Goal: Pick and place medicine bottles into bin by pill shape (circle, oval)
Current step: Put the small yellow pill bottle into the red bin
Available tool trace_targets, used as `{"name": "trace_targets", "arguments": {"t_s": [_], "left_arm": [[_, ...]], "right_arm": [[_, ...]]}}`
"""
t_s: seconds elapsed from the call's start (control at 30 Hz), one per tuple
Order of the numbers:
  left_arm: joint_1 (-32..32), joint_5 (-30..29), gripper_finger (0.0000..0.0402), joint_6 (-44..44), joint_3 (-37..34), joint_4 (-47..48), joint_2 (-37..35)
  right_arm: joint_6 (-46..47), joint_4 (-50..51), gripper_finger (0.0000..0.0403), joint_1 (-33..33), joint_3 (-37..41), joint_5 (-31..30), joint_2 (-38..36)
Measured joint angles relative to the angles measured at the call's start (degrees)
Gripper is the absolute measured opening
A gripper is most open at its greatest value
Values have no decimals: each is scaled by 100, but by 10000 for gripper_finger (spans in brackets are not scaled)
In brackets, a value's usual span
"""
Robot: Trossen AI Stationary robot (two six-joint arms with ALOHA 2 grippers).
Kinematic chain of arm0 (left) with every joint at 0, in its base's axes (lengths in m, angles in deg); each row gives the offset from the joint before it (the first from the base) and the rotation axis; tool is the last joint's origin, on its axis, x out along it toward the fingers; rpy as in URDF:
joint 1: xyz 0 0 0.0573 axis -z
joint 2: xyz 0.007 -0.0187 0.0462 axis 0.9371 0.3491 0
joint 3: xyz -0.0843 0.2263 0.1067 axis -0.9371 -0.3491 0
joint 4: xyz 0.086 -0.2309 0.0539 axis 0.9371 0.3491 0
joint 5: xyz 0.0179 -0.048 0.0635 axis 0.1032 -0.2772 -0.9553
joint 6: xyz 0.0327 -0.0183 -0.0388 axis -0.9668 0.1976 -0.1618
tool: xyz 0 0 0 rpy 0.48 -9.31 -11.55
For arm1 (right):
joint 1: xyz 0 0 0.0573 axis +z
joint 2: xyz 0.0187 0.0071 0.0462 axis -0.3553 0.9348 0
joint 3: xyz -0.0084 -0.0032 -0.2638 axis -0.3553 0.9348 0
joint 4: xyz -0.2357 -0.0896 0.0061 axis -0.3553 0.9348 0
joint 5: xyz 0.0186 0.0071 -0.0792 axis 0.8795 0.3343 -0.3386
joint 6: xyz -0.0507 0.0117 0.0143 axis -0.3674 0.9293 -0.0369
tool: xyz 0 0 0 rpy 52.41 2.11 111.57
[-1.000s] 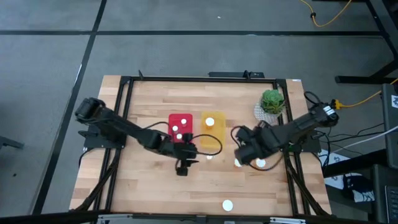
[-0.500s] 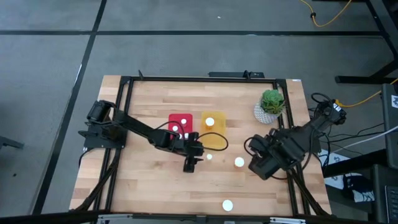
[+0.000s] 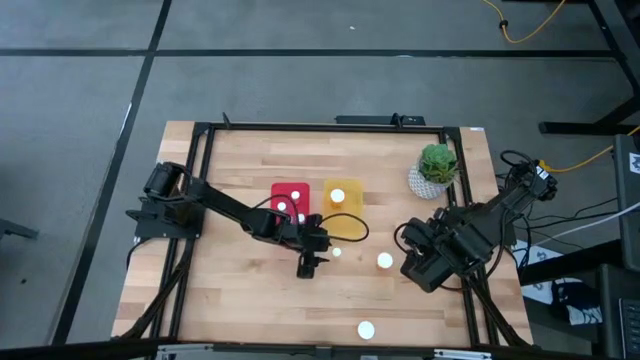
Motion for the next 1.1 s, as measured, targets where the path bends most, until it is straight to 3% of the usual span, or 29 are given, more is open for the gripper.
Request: {"name": "trace_targets", "arguments": {"t_s": [0.53,1.1], "left_arm": [[-9,-292,209,-4,-1,-997,595],[-9,-302,208,-4,-5,-1259,668]], "right_arm": [[-37,-2,254,-2,2,-121,2],[-44,0,254,-2,2,-147,4]]}}
